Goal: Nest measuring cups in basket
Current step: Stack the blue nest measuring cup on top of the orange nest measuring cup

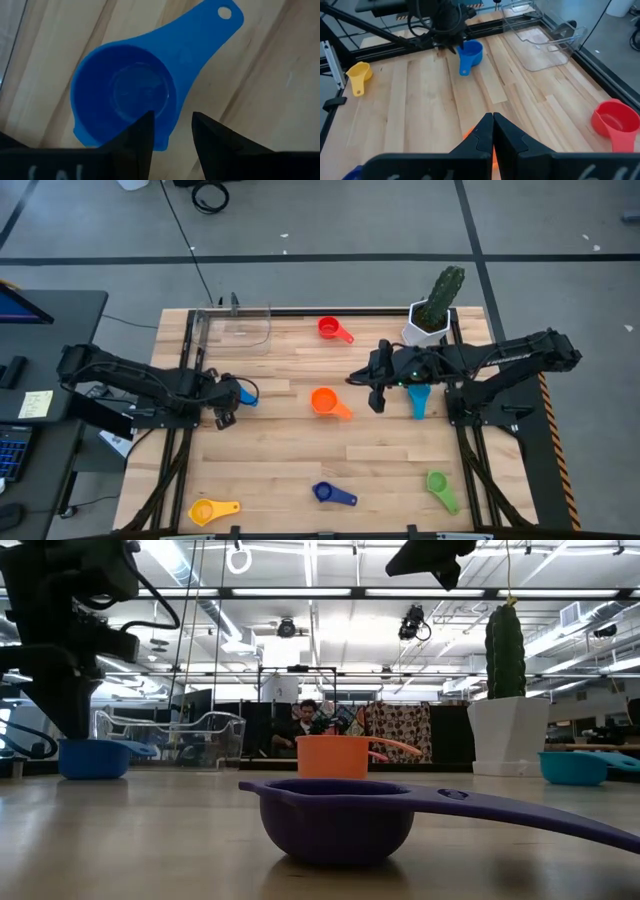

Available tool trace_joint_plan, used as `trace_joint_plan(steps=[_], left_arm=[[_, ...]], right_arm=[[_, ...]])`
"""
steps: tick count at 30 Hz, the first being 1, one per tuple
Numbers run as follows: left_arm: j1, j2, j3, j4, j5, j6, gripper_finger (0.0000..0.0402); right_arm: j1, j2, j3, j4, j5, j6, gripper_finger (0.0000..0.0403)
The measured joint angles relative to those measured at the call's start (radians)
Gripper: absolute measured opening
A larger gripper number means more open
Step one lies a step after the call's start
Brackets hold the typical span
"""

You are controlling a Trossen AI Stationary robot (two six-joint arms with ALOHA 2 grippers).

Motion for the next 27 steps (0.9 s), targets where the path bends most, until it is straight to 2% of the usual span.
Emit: trace_joint_plan(steps=[18, 21, 26, 27], left_arm=[[0.0, 0.001, -0.069, 0.108, -0.008, -0.055, 0.0133], [0.0, 0.001, -0.069, 0.107, -0.008, -0.054, 0.0109], [0.0, 0.001, -0.069, 0.106, -0.008, -0.079, 0.0022], [0.0, 0.0, -0.069, 0.107, -0.012, -0.091, 0.0015]], right_arm=[[-0.025, 0.0, 0.0, 0.008, -0.003, 0.0, 0.0013], [-0.025, 0.0, 0.0, 0.008, -0.003, 0.0, 0.0013], [-0.025, 0.0, 0.0, 0.008, -0.004, 0.0, 0.0013], [-0.025, -0.001, 0.0, 0.008, -0.004, 0.0, 0.0013]])
